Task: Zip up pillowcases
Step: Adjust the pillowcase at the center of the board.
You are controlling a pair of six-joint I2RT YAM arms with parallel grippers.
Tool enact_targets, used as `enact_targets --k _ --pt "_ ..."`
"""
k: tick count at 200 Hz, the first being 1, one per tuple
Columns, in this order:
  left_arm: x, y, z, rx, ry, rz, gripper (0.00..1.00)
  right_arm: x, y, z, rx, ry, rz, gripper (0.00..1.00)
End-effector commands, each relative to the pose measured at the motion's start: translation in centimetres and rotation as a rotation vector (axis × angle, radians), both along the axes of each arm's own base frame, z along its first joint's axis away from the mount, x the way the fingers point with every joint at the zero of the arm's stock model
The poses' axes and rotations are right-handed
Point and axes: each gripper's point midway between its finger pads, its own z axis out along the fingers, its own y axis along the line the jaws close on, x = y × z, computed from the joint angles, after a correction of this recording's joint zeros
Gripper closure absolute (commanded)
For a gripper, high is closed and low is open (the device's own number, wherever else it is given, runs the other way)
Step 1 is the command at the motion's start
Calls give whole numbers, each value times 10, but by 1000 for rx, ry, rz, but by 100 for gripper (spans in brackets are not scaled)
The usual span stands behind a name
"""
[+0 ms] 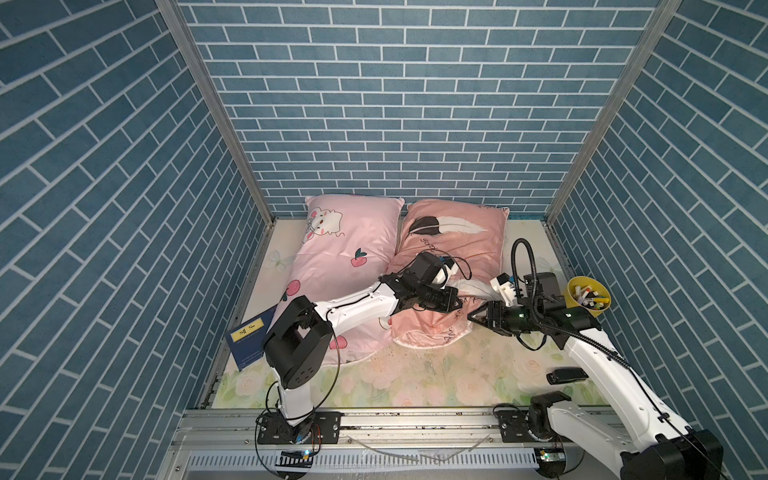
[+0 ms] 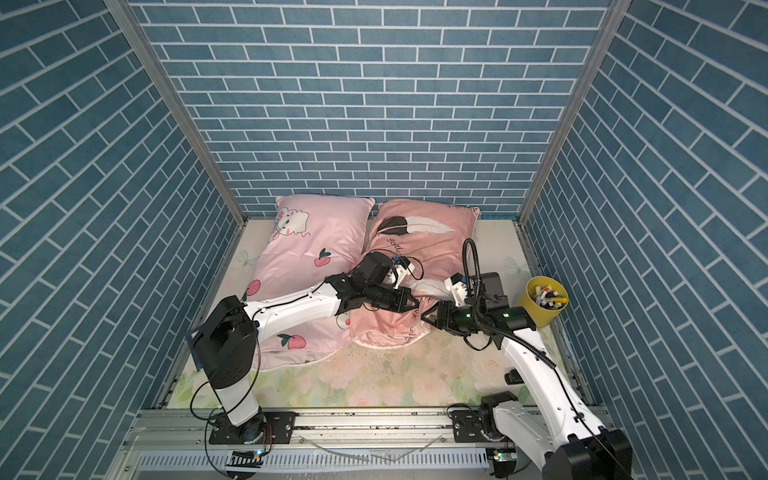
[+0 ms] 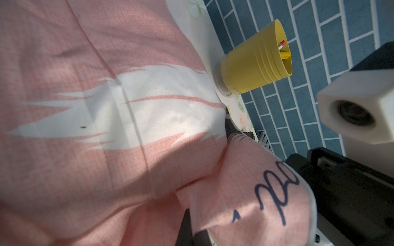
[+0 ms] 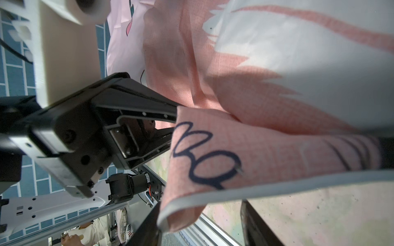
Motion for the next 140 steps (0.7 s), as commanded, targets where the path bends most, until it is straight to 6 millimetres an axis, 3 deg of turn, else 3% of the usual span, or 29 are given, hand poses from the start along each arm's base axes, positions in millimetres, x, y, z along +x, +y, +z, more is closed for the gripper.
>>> enact_targets --k 1,52,104,125,140 --pt "3 -4 2 10 -18 -4 100 5 2 14 -12 -31 -1 41" --pt "4 -5 1 14 -12 -2 100 5 8 9 -37 -25 20 43" --pt "3 -4 1 15 -12 -3 100 8 4 4 -70 -25 0 81" --pt "3 -4 1 15 -13 -3 100 7 2 4 -80 -28 -4 84" --pt "2 -3 0 17 -11 -3 100 6 1 4 -86 -31 -1 80"
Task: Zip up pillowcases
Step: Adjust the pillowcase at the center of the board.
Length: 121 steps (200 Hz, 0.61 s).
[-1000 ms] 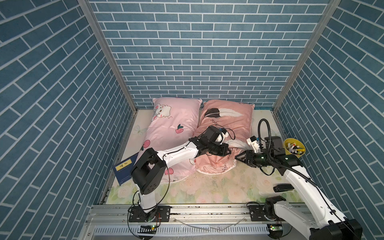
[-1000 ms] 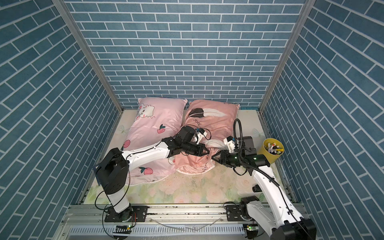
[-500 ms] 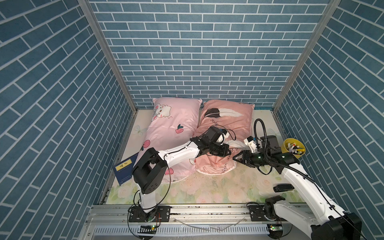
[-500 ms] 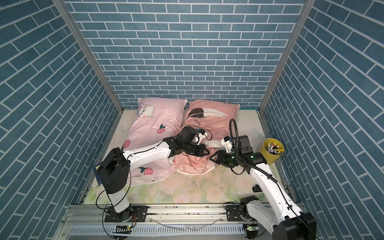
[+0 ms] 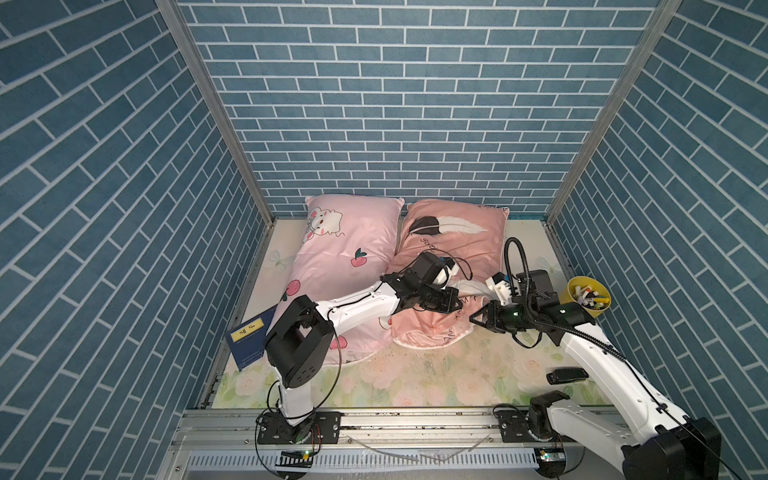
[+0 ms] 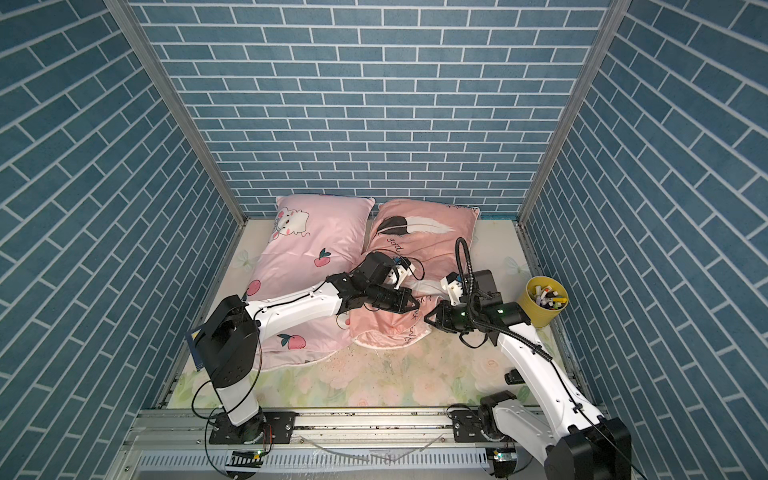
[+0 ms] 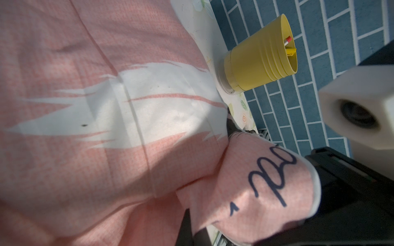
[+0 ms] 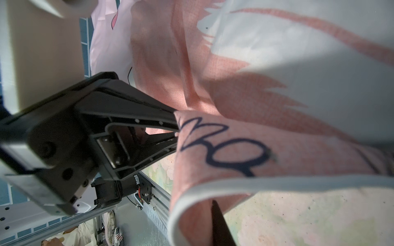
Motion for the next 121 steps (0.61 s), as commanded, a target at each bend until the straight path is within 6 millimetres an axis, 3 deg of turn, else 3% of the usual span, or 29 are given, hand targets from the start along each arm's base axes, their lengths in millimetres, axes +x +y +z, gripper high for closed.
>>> enact_targets --k 1,81,121 --pt "3 -3 2 2 -20 -4 100 2 -2 12 -16 -31 -3 79" --pt "1 -2 -6 11 -9 -7 100 -3 -7 24 -26 -67 -13 73" --pt "1 -1 -7 11 -5 -5 100 -4 -7 23 -26 -66 -13 75"
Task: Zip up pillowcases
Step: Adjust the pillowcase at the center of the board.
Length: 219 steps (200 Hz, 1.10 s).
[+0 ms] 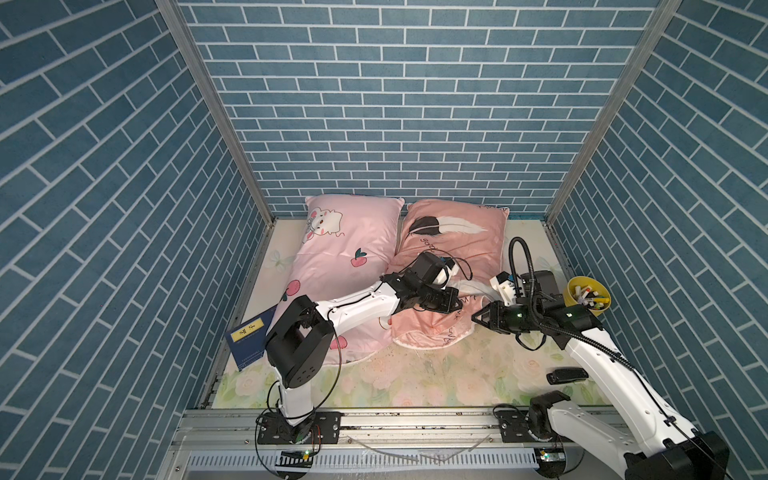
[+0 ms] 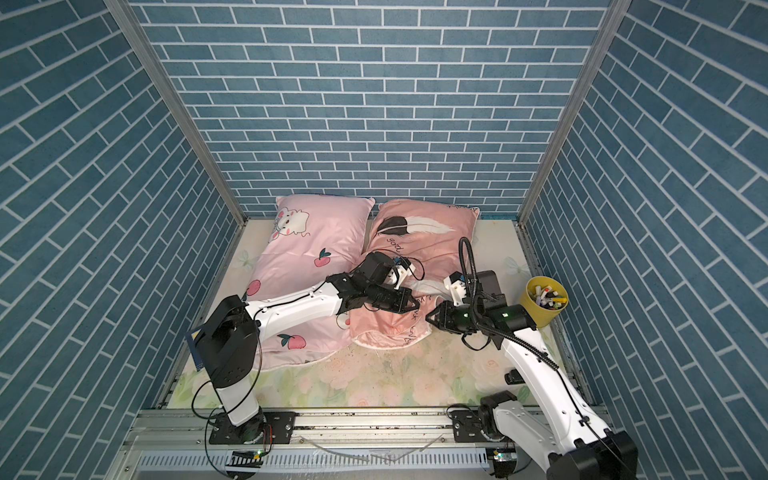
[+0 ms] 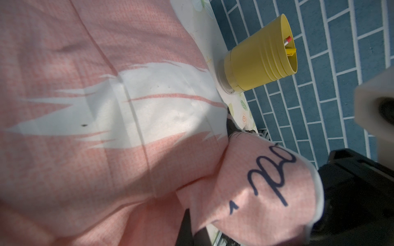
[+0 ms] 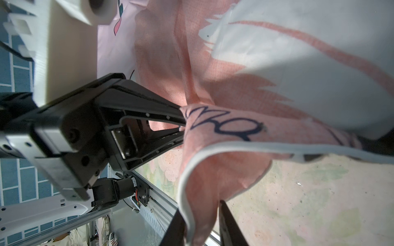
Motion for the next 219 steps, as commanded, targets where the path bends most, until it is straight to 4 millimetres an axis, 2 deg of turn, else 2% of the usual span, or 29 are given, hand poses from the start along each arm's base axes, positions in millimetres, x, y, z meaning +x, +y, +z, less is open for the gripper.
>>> enact_targets --k 1,29,78,95,103,115,122,130,147,161,175,196,219 --pt "0 -1 -7 11 -5 -5 100 0 -1 13 -7 -30 4 76" --pt "0 0 -6 10 -7 -4 100 0 -2 11 -13 -29 2 92" --pt "1 1 -6 -3 2 5 100 1 -6 12 -25 -40 -17 93" --pt "1 0 -2 -46 15 15 100 3 -7 13 -21 -44 -22 100" --pt "2 -1 2 -76 23 20 90 4 -7 13 -18 -46 -25 100" --pt "-1 0 9 -118 38 15 62 5 -7 13 -10 -45 -27 100" --pt "-3 3 15 -136 43 7 49 6 -8 14 3 -43 -27 100" --pt "-6 8 23 -148 39 5 42 6 -8 15 17 -39 -30 100" --pt "-13 21 39 -161 26 7 36 10 -10 19 72 -28 -41 100" --pt "-22 26 54 -195 37 7 37 14 -12 25 149 -22 -52 100" --pt "-30 24 69 -274 72 9 41 17 -12 30 216 -27 -51 100" --pt "-40 8 87 -406 148 10 53 18 -12 35 258 -33 -42 100" --pt "-40 -12 87 -491 230 36 60 20 -12 36 290 -38 -49 100"
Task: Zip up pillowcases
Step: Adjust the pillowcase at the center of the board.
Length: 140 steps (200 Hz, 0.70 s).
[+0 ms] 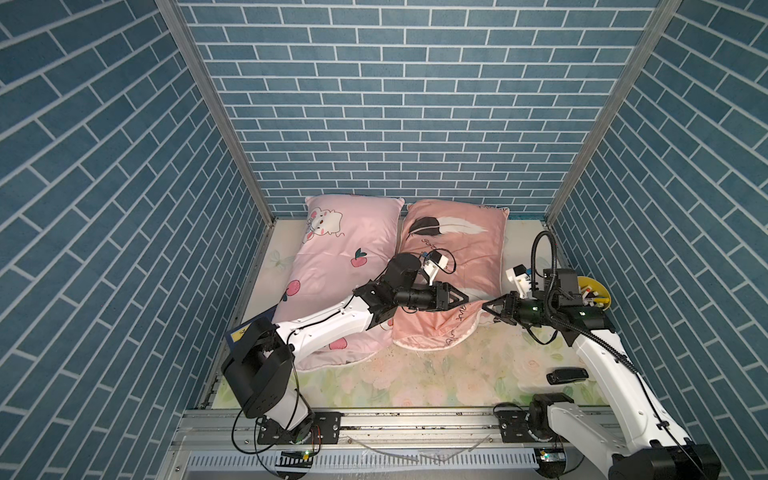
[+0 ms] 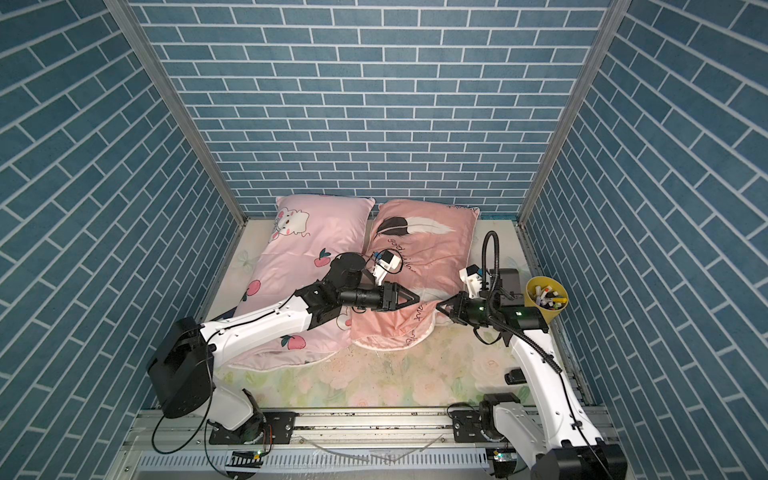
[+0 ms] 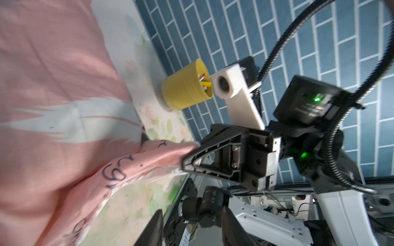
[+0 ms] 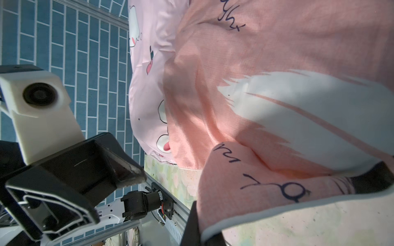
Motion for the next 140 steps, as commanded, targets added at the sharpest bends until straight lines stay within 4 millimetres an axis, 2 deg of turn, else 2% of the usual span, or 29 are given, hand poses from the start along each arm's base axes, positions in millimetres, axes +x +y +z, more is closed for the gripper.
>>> enact_targets --k 1,29,81,140 --pt "-4 -22 -1 -117 142 3 60 -3 7 9 96 -23 33 100" --pt "8 -32 -7 -189 208 49 67 -3 9 10 153 -24 30 100" --pt "11 -32 -27 -142 217 89 66 -3 7 13 148 -28 26 100" --pt "10 -36 -26 -164 231 78 67 -2 6 12 144 -33 24 100"
